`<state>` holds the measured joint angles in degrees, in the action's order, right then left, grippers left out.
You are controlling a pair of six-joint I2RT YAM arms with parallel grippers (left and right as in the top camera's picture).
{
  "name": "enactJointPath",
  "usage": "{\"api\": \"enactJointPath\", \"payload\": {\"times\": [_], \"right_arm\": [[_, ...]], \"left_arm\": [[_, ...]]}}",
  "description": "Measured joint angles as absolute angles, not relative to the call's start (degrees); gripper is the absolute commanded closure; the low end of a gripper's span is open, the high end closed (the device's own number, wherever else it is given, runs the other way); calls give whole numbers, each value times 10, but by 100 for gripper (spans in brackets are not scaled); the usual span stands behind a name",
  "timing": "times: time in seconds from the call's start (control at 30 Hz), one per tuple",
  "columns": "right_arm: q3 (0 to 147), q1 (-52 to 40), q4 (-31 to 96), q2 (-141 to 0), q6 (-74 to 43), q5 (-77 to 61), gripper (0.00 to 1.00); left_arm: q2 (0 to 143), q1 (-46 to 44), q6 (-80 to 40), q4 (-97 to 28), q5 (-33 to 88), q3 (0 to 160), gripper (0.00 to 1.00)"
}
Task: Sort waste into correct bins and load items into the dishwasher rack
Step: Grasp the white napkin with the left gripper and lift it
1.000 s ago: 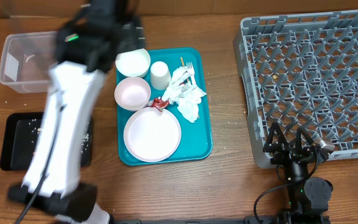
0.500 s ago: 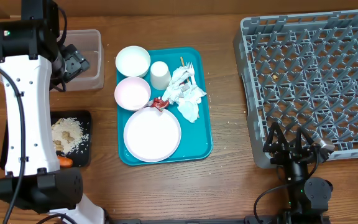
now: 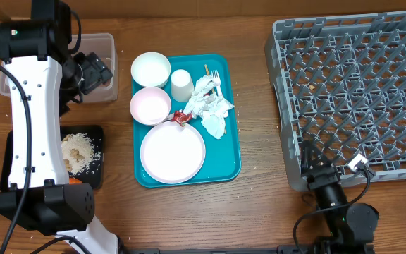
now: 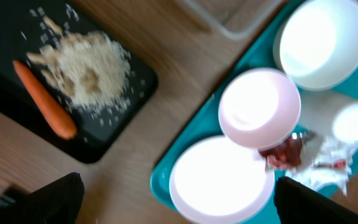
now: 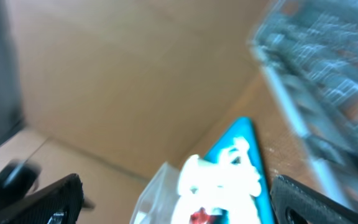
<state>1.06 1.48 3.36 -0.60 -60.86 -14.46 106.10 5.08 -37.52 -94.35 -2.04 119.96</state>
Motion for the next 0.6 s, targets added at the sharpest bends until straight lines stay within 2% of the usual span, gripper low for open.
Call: {"api": "enactJointPath", "payload": {"times": [0.13,0.23,0.4,0.6], "right_arm": [[11,15,49,-7,-602,-51,0],[11,15,46,-7,-550,4,0],[11,15,46,-8,-438,43,0],[11,15,45,-9,-396,55,0]], "left_arm": [[1061,45,-324,-938,60,1199,0],[1061,16,-262,-928,109,1199,0],[1062,-103,-199,-899,127,1195,0],[1076,-235,-178,-816,88,1171,0]]}}
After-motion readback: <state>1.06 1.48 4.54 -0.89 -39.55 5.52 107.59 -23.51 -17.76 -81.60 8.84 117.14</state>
